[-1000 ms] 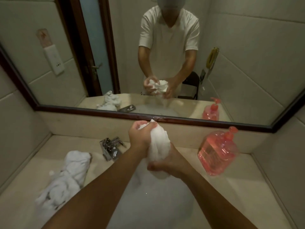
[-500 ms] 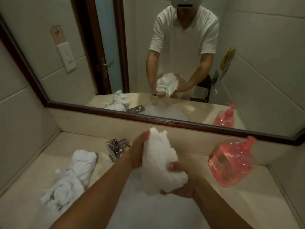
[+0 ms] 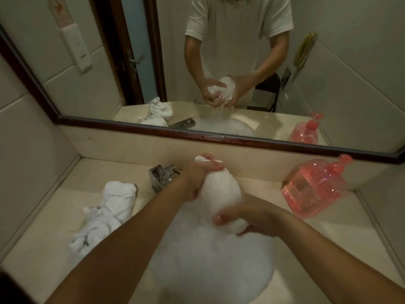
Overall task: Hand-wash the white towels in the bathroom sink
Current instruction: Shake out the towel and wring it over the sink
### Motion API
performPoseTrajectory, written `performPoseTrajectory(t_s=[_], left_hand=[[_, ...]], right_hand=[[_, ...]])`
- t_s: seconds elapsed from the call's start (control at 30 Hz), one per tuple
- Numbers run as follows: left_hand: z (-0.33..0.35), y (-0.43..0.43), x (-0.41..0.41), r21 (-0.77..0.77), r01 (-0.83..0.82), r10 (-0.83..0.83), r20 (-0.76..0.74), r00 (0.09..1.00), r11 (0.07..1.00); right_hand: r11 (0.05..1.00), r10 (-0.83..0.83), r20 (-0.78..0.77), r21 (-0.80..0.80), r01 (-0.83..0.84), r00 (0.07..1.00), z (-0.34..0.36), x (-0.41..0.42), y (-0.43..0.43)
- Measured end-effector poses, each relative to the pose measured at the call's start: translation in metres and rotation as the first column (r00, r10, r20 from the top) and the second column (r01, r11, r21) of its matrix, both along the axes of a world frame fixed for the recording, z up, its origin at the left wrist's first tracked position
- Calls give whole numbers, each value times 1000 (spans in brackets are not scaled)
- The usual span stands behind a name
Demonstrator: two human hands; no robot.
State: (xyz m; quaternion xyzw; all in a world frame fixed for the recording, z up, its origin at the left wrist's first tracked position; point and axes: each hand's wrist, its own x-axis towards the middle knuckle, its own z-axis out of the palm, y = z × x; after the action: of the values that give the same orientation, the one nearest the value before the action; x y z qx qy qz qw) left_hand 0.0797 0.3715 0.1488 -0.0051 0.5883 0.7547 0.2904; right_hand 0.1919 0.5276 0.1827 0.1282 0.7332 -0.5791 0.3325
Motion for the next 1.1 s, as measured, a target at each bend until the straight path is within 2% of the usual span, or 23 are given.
performPoseTrajectory(t_s=[0.07,0.13,0.17,0.23,0.37,0.53,0.6,0.67,0.73,0.8,0.87,0.97,1.0,1.1], left_hand=[[-4,1,3,-95,-62,60,-16,998,994],[-10,3,8,-212,-119,107,-67,992,970],[-12,3,12,-270,-149,124,-108,986,951],[-19,3,19,-336,-227,167,-200,966,914],[-32,5,30,-376,-326,227,-285,931,868],[-33,4,33,-357,-388,336,-201,920,850],[-25,4,36,-360,-404,357,-191,914,841],[-15,8,41,-385,-366,321,-178,930,847],[-1,7,42,-399,-220,181,-132,975,890],[13,-4,36,-231,28,-55,-108,993,973],[19,-20,29,-38,144,-148,-116,982,989],[12,-28,27,81,18,-12,-77,997,997],[8,-27,29,129,42,-34,-63,997,991],[5,-16,32,364,252,-267,-8,964,897]], right_hand=[[981,-5,-38,196,13,999,5,-2,-20],[917,10,-89,399,26,996,-2,-6,-35],[891,-2,-120,450,56,993,-11,-7,-42],[880,-37,-178,460,117,983,-33,-9,-46],[818,0,-219,561,126,976,-55,-3,-57],[857,-104,-261,465,220,960,-62,4,-61],[909,-81,-321,365,202,944,-61,7,-56],[952,-133,-293,229,205,947,-52,14,-55],[963,-197,-201,144,227,960,-47,22,-49],[964,-265,-133,-32,263,955,-40,28,-38],[908,-343,-61,-277,314,937,-32,34,-23],[753,-348,42,-583,305,937,-21,44,-13],[696,-319,80,-657,291,944,-18,46,-14],[549,-193,162,-800,243,968,-18,48,-20]])
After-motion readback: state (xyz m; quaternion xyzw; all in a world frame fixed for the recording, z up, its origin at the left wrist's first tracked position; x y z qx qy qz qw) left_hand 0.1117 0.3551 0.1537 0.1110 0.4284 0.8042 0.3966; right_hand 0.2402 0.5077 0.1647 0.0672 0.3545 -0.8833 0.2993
